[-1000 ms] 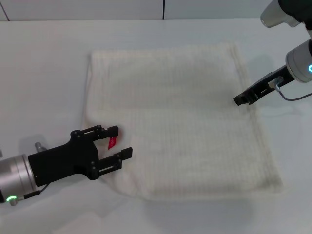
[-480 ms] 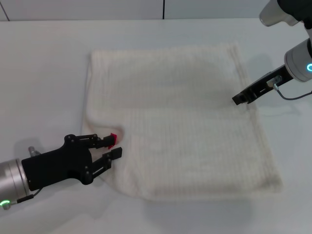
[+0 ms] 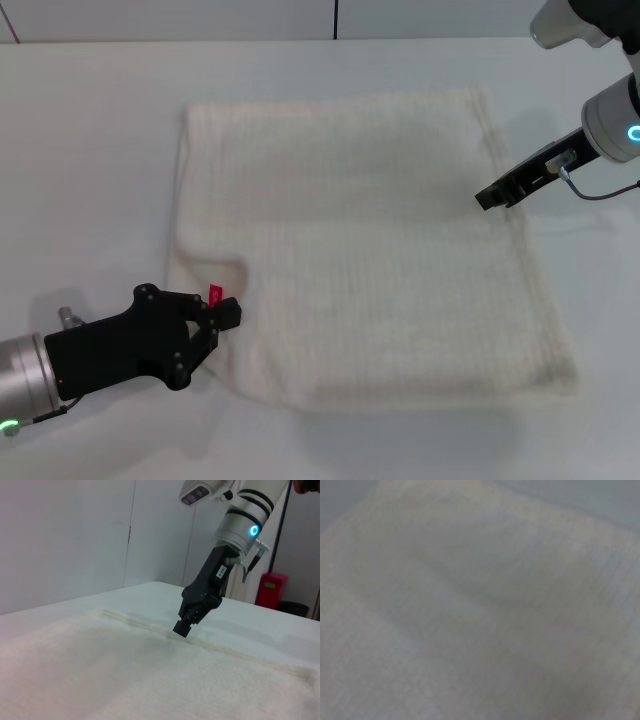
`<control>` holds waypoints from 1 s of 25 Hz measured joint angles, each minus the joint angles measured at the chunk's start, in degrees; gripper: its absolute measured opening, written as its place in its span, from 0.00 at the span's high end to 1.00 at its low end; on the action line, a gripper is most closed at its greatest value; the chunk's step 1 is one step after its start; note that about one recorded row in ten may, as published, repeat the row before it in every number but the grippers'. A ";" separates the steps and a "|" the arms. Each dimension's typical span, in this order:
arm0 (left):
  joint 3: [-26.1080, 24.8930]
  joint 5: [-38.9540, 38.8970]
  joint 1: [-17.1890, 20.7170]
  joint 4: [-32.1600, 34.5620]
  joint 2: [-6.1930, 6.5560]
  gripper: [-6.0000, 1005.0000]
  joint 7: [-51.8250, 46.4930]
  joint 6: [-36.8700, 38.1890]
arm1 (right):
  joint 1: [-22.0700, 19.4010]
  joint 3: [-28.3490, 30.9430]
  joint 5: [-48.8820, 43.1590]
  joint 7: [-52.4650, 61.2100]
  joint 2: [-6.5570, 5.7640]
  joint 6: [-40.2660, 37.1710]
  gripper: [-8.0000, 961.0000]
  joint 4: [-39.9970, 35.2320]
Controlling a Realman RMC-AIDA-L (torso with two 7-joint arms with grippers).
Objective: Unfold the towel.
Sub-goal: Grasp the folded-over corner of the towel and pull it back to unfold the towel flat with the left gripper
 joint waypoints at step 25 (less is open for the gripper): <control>-4.97 -0.23 8.60 1.97 1.12 0.94 7.85 6.33 | 1.57 0.00 -0.36 0.09 -0.33 0.38 0.99 0.46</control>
